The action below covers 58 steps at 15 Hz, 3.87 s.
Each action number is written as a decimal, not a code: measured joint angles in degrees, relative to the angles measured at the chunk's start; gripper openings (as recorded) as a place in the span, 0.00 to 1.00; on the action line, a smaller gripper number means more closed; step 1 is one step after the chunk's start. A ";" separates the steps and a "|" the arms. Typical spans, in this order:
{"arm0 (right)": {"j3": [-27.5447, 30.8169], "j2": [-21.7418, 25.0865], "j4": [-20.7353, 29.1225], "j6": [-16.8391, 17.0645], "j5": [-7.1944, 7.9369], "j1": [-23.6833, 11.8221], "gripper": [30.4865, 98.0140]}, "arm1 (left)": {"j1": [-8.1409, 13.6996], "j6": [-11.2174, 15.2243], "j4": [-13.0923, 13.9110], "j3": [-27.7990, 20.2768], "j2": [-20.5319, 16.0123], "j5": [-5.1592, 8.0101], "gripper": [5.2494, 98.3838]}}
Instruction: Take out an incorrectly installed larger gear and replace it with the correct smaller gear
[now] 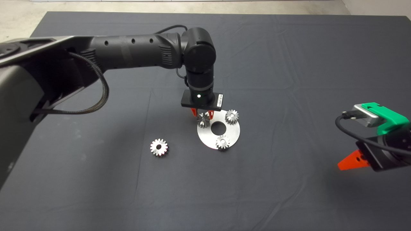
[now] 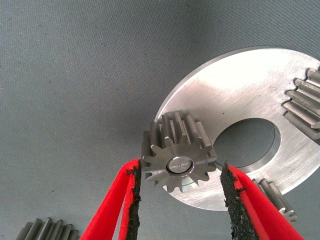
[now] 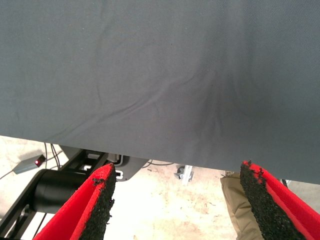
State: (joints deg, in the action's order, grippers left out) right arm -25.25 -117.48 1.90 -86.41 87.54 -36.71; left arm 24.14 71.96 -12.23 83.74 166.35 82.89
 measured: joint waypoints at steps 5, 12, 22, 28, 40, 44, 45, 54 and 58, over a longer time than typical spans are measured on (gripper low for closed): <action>-0.11 0.01 0.00 0.00 0.00 0.00 0.53 | 0.00 0.00 -0.01 0.01 -0.04 0.02 0.36; -0.63 0.01 -0.01 0.00 0.13 -2.54 0.53 | 3.23 0.11 0.67 -1.66 -2.25 3.24 0.36; -0.41 0.00 0.00 -0.02 0.16 -2.54 0.53 | 5.10 11.63 3.25 -21.03 -9.42 4.07 0.36; -0.28 0.01 0.00 -0.02 0.16 -2.54 0.53 | 5.13 16.45 3.24 -26.79 -12.35 4.07 0.36; 3.03 -0.18 0.00 -1.51 0.13 -3.15 0.53 | 8.46 25.90 4.37 -39.11 -15.41 4.08 0.36; 4.99 -1.39 0.00 -5.96 -1.06 -3.15 0.53 | 8.47 37.29 4.96 -47.80 -15.41 3.98 0.36; 5.05 -2.28 0.00 -6.69 -2.00 -3.12 0.53 | 8.47 40.64 4.96 -49.83 -15.41 3.97 0.36; 5.52 -6.14 0.00 -12.26 -6.58 -2.79 0.53 | 8.47 56.32 5.36 -61.01 -15.47 -3.07 0.36; 5.52 -4.14 -0.01 -12.19 -5.05 -0.87 0.53 | 8.47 56.34 5.38 -60.84 -16.71 -2.98 0.36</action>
State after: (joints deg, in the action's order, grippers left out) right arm -19.72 -121.62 1.89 -98.60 82.49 -37.57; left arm 32.61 128.31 -6.85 22.89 149.64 79.91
